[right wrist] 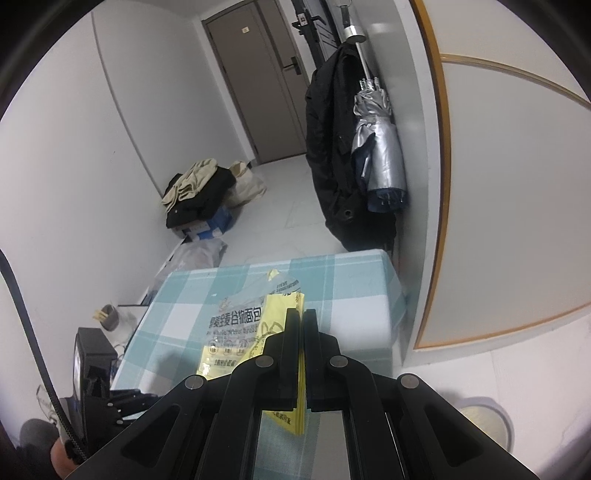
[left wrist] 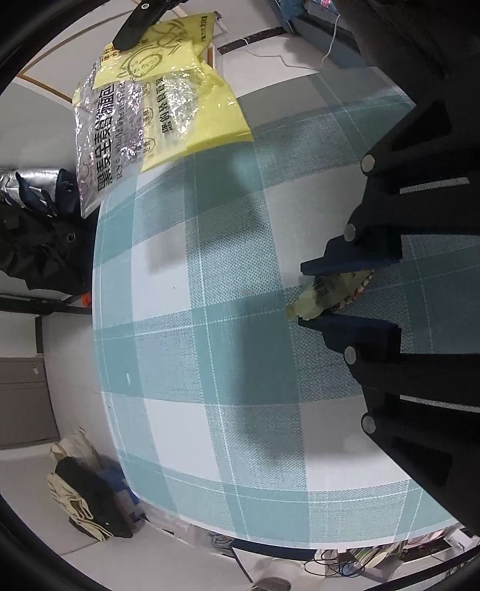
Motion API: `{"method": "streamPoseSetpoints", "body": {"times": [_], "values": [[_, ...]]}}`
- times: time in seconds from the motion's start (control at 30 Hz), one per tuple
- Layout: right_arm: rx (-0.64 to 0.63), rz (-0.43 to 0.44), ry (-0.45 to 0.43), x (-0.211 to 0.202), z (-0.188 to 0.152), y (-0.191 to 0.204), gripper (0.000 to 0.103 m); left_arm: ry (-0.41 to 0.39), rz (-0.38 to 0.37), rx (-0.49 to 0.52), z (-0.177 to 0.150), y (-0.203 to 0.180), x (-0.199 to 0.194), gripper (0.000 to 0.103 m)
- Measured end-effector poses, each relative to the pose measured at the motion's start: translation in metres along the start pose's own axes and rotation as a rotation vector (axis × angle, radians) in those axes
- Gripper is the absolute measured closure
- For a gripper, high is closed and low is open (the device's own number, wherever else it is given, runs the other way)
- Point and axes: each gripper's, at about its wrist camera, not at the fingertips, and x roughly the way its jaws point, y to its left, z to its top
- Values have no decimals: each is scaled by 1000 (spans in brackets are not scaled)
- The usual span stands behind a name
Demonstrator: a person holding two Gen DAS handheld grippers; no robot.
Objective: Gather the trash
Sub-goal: 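Carry the crumpled wrapper and printed bag to the white bin with both tools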
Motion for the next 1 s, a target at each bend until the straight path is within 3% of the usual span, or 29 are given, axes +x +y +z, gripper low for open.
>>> {"method": "streamPoseSetpoints", "body": {"times": [0.43, 0.73, 1.0], "values": [[6, 15, -25, -12, 2, 0, 101, -11, -4, -29, -1, 8, -9, 90], [112, 41, -19, -21, -2, -15, 101, -92, -3, -69, 3, 10, -37, 92], [161, 56, -38, -47, -5, -16, 101, -183, -72, -136, 10, 14, -76, 92]]}}
